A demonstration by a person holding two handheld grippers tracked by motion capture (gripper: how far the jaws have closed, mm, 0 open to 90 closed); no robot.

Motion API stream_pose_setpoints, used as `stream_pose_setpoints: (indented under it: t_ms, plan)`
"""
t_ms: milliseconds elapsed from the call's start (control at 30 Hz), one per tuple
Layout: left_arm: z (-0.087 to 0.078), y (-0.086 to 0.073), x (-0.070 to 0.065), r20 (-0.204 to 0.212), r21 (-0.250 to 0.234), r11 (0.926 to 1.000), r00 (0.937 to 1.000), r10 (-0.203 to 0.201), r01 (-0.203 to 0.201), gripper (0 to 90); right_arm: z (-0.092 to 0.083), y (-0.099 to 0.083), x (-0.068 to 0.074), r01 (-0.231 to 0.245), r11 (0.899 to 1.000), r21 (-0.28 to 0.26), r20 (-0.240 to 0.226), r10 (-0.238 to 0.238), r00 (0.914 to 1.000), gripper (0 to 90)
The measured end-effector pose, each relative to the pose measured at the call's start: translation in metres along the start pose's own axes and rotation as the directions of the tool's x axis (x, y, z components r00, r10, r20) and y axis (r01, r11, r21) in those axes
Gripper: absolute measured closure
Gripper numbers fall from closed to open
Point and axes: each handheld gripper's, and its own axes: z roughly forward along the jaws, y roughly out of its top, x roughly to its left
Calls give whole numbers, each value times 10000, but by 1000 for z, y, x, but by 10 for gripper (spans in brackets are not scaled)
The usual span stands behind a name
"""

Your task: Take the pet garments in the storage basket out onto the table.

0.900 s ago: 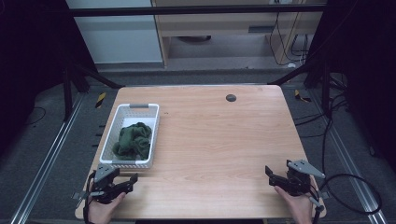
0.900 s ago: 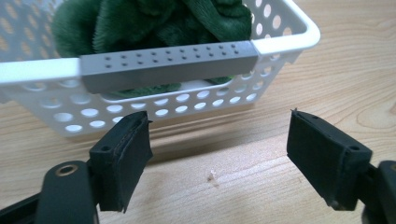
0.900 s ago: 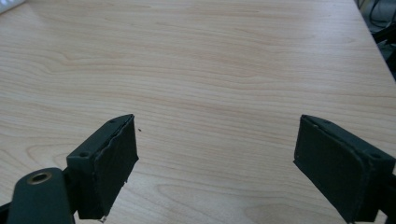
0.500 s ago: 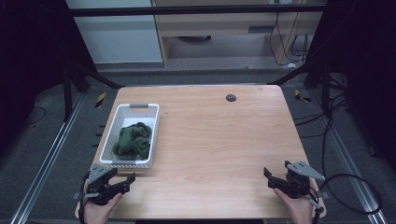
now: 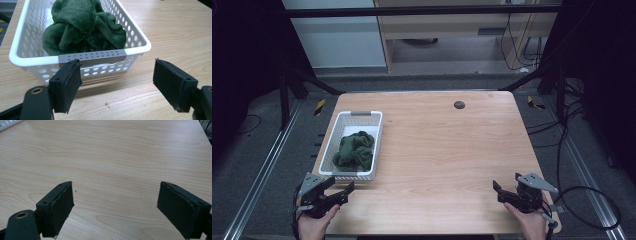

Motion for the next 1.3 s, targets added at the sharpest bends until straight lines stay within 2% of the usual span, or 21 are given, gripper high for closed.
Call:
stream_pose_setpoints:
  t_ms: [533, 767, 1100, 1300]
  plan:
    - [-7, 11, 4, 12, -204, 9998, 10000, -30, 30, 216, 2, -1, 1, 168, 9998, 133, -62, -167, 9998, 132]
    - [-12, 24, 4, 70, -538, 9986, 10000, -5, 8, 214, 4, -1, 2, 249, 9996, 133, -88, -247, 9997, 133]
    - [-16, 36, 7, 56, -689, 9976, 9999, 101, -97, 207, 5, 0, 3, 351, 9991, 245, -117, -348, 9993, 133]
    - [-13, 47, 11, 130, -726, 9974, 9999, 7, 3, 199, 5, 0, 3, 367, 9990, 256, -94, -364, 9993, 133]
